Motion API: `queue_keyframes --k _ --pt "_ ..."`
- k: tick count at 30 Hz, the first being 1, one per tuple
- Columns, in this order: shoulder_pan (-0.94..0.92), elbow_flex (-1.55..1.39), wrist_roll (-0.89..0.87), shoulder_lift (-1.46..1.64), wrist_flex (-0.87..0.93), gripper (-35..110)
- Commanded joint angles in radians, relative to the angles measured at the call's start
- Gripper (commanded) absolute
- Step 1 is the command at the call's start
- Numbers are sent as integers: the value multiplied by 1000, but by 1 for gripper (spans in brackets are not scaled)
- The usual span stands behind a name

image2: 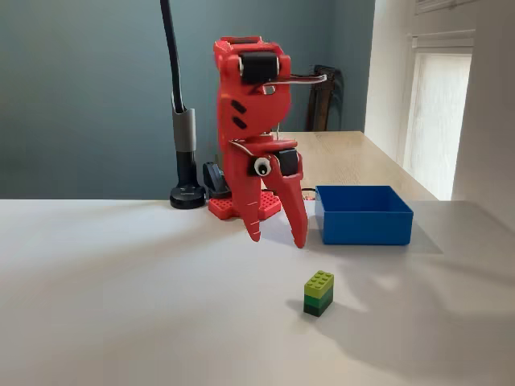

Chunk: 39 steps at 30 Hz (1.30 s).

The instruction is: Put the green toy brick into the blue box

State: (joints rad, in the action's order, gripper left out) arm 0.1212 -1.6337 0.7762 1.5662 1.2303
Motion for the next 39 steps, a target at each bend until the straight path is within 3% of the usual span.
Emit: queue_keyframes --k 1,16,30,39 --pt "38 98 17 -20 18 29" --pt "169 391 -61 -282 100 27" --pt "169 523 -64 -474 103 25" --pt "169 546 -72 -529 101 3"
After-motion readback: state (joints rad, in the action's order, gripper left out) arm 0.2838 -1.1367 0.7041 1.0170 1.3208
